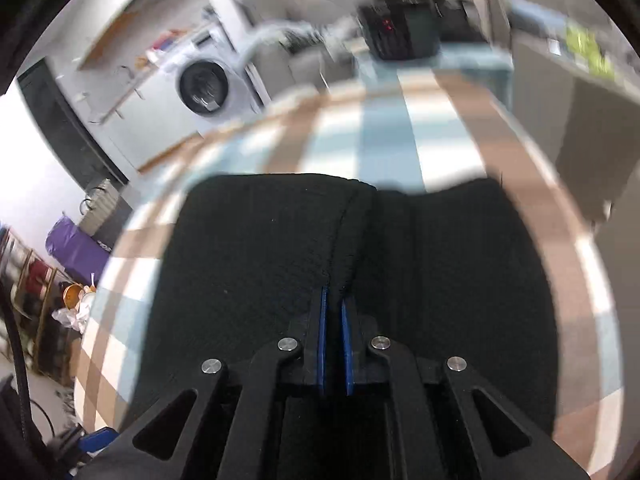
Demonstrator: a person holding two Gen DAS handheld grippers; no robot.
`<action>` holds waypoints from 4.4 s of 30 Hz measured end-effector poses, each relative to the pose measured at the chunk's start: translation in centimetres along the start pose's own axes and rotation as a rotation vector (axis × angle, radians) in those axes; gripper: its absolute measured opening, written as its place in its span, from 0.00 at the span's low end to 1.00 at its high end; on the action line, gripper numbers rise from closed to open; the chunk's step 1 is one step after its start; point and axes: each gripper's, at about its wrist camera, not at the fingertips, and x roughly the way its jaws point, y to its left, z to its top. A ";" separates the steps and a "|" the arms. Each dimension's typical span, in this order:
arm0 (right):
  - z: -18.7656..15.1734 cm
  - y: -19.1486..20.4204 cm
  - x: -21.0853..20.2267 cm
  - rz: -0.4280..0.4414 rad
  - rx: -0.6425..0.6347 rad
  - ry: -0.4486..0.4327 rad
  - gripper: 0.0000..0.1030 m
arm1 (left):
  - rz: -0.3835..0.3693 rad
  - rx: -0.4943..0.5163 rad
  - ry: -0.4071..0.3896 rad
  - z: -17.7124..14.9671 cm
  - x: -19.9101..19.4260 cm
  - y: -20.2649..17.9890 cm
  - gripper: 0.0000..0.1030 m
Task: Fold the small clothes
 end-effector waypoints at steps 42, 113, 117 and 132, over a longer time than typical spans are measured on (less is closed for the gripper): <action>-14.3 -3.0 -9.3 0.224 -0.030 0.207 0.09 | 0.020 0.066 0.056 -0.9 -0.3 -0.3 0.63; -3.7 -7.5 -7.7 -0.011 0.044 -0.004 0.13 | -0.061 -0.056 0.024 0.0 -0.7 1.7 0.64; -5.7 -8.0 -9.1 0.030 0.096 -0.023 0.28 | -0.053 -0.065 0.041 -0.4 -0.5 2.0 0.64; -13.9 -9.6 -13.5 -0.003 0.187 -0.115 0.39 | -0.011 -0.067 0.080 1.2 4.4 -0.4 0.64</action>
